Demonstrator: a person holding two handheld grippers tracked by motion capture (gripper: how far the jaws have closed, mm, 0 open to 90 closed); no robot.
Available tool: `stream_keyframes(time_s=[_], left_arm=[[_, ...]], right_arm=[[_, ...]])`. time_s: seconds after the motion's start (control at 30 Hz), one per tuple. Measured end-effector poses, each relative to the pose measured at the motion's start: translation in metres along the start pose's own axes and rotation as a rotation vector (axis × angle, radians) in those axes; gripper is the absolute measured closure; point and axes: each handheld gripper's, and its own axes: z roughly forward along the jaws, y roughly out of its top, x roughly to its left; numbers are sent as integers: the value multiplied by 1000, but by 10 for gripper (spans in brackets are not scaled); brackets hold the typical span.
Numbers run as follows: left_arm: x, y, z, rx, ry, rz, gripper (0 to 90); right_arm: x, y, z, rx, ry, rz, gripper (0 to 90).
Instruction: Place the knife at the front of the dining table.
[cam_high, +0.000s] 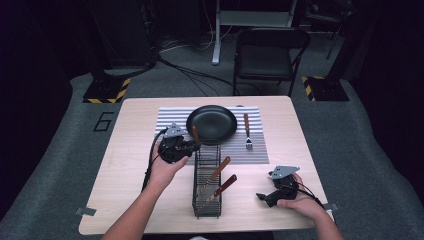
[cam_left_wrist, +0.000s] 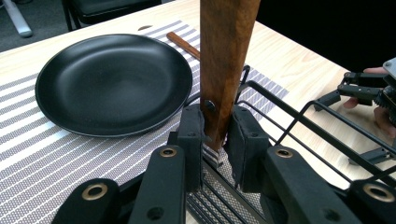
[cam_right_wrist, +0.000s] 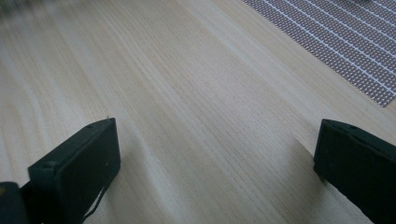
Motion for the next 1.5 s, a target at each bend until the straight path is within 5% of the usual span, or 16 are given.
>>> stream_keyframes(time_s=[0.63, 1.5], left_arm=[[-5, 17, -12, 9, -5, 13, 763], [-16, 66, -49, -29, 6, 75, 762]], right_arm=[[0, 0, 0, 1, 0, 1, 0], [0, 0, 0, 0, 0, 1, 0]])
